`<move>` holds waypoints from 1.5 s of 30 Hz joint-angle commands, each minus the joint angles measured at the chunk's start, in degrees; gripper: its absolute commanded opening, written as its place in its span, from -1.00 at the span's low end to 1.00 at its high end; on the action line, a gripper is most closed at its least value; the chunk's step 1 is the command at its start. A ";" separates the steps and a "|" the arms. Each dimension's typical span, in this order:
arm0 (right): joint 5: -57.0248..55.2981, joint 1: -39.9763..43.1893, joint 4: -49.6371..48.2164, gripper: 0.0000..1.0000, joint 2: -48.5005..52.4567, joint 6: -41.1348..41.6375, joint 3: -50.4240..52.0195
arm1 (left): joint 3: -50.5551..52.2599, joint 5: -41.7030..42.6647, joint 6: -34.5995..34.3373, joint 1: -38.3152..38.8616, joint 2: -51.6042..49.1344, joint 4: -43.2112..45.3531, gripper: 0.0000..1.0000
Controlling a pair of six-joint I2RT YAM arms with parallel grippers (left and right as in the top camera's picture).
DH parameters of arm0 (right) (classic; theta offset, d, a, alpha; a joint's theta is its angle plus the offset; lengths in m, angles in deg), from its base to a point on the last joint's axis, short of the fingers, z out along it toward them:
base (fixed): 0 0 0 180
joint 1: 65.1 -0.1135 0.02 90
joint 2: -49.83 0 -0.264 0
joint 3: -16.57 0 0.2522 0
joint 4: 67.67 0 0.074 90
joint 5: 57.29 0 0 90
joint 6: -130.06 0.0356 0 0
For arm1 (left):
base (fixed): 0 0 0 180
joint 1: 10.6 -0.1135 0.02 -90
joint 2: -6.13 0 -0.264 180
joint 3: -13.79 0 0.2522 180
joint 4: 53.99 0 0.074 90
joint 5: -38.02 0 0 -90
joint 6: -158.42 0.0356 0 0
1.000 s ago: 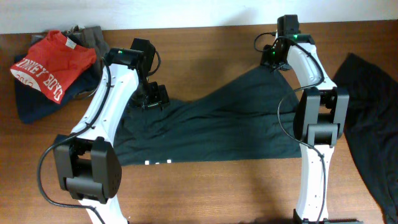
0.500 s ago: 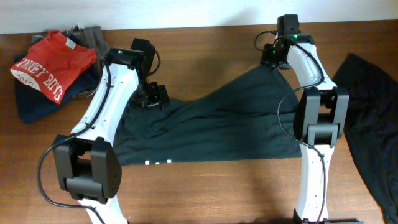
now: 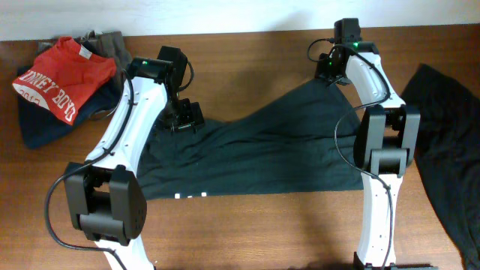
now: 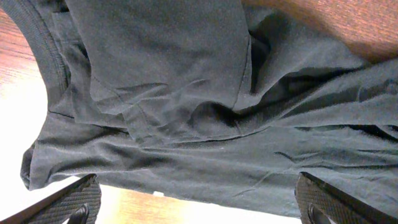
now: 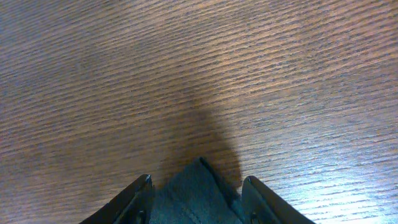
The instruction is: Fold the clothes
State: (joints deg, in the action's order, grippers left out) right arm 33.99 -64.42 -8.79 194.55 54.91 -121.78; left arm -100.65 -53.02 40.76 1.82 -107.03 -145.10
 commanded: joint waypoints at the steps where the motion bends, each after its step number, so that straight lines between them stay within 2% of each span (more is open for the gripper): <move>1: -2.21 -0.76 -0.09 0.01 1.42 0.44 0.33 | 0.24 -0.87 0.13 -0.15 -0.39 -0.24 0.98; 11: -4.42 -1.40 0.90 -0.07 3.63 0.44 0.31 | 0.24 -0.87 0.15 -0.15 -0.39 -0.28 0.98; 14: -4.66 -1.38 0.94 -0.27 3.63 0.42 0.26 | 0.24 -0.87 0.13 -0.15 -0.39 -0.26 0.98; 15: -5.01 -1.36 0.98 -0.41 3.63 0.44 0.26 | 0.24 -0.87 0.15 -0.15 -0.39 -0.26 0.99; 16: -5.03 -1.33 0.98 -0.46 3.63 0.44 0.26 | 0.24 -0.90 0.15 -0.15 -0.39 -0.28 0.98; 17: -5.01 -1.33 1.03 -0.64 3.61 0.44 0.15 | 0.24 -0.87 0.15 -0.15 -0.39 -0.33 0.98; 19: -5.01 -1.33 1.20 -0.81 3.61 0.44 -0.17 | 0.24 -0.87 0.15 -0.15 -0.39 -0.28 0.98; 22: -6.34 -1.27 2.21 -0.92 3.50 0.46 -1.40 | 0.24 -0.87 0.15 -0.15 -0.39 -0.28 0.99; 29: -14.08 -1.29 11.30 -0.92 3.50 0.44 -10.08 | 0.24 -0.87 0.13 -0.15 -0.39 -0.22 0.98; 36: -14.23 -1.33 20.28 -0.92 3.50 0.46 -17.14 | 0.24 -0.87 0.13 -0.15 -0.39 -0.22 0.98; 45: -14.21 -1.40 30.67 -0.92 3.30 0.48 -20.15 | 0.24 -0.87 0.13 -0.15 -0.39 0.48 0.98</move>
State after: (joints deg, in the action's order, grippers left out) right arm 21.16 -65.44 20.61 197.33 55.02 -139.84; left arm -100.65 -53.04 40.76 1.82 -107.03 -144.83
